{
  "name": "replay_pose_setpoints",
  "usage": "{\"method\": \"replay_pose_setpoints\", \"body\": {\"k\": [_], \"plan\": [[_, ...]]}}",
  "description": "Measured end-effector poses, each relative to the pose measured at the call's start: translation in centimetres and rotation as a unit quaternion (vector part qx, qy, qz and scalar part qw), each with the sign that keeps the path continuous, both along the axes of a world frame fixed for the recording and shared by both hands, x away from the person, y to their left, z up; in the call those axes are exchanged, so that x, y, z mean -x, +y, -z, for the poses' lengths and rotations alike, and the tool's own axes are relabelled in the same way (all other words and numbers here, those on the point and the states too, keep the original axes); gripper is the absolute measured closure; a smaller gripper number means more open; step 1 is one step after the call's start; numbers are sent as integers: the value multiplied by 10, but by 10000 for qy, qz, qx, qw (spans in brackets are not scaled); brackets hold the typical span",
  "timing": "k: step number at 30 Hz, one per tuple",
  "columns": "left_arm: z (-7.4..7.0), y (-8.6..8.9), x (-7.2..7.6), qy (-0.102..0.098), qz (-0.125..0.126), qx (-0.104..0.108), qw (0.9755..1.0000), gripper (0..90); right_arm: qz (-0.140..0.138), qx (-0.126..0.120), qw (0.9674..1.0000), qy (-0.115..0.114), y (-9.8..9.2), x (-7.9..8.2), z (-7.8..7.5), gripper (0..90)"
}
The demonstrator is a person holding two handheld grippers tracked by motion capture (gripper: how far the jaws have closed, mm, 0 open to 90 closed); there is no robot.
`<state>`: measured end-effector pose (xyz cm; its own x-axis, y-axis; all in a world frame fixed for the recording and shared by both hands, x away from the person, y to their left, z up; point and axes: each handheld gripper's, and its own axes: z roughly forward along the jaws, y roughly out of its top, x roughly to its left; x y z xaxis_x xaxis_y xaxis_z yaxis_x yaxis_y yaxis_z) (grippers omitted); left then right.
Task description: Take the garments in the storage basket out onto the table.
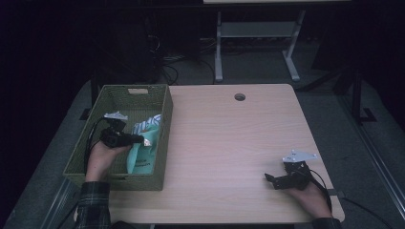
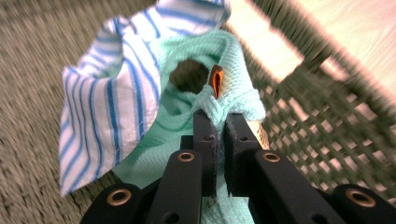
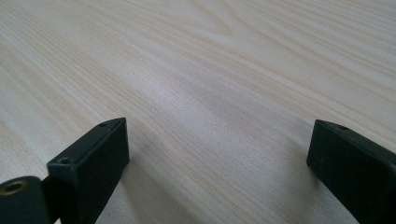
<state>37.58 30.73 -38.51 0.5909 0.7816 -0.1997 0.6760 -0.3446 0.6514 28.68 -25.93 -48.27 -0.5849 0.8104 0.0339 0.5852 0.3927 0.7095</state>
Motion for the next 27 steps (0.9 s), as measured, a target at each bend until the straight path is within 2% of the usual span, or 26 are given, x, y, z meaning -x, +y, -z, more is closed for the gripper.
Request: {"method": "replay_pose_setpoints", "body": {"k": [1, 2, 5, 8, 9, 11, 12, 13, 15, 16, 17, 24, 26, 27], "plan": [[-5, 3, 1, -144, -44, 147, 9998, 844, 0, -1, 10000, 0, 0, 0, 0, 53], [-5, 3, 1, -144, -44, 147, 9998, 845, 1, 0, 10000, 0, 0, 0, 0, 53], [-12, 6, 4, -388, -163, 364, 9984, 845, -2, 2, 10000, -4, 0, 0, 0, 53], [-19, 10, 7, -654, -247, 619, 9956, 846, -4, 6, 10000, -1, 0, 0, 0, 53], [-24, 12, 8, -811, -318, 672, 9939, 847, -2, 0, 10000, 0, 0, 0, 0, 53], [-26, 13, 9, -877, -333, 712, 9930, 847, 0, -1, 10000, 2, 0, 0, 0, 53], [-28, 14, 10, -966, -356, 743, 9919, 849, -5, 3, 10000, -5, 0, 0, 0, 53], [-32, 16, 11, -1097, -402, 855, 9895, 850, 0, -1, 10000, 2, 0, 0, 0, 53], [-34, 17, 11, -1151, -409, 883, 9886, 850, -2, 1, 10000, -1, 0, 0, 0, 53], [-38, 18, 12, -1266, -453, 919, 9866, 850, -3, 1, 10000, -1, 0, 0, 0, 53], [-38, 18, 12, -1266, -453, 919, 9866, 850, -3, 1, 10000, -1, 0, 0, 0, 53], [-50, 20, 16, -1625, -498, 1047, 9799, 851, -5, 6, 10000, -1, 0, 0, 0, 53], [-54, 19, 16, -1741, -496, 1064, 9777, 851, -4, 6, 10000, 0, 0, 0, 0, 53], [-59, 18, 16, -1830, -534, 1124, 9752, 851, -6, 8, 10000, -3, 0, 0, 0, 53]]}}
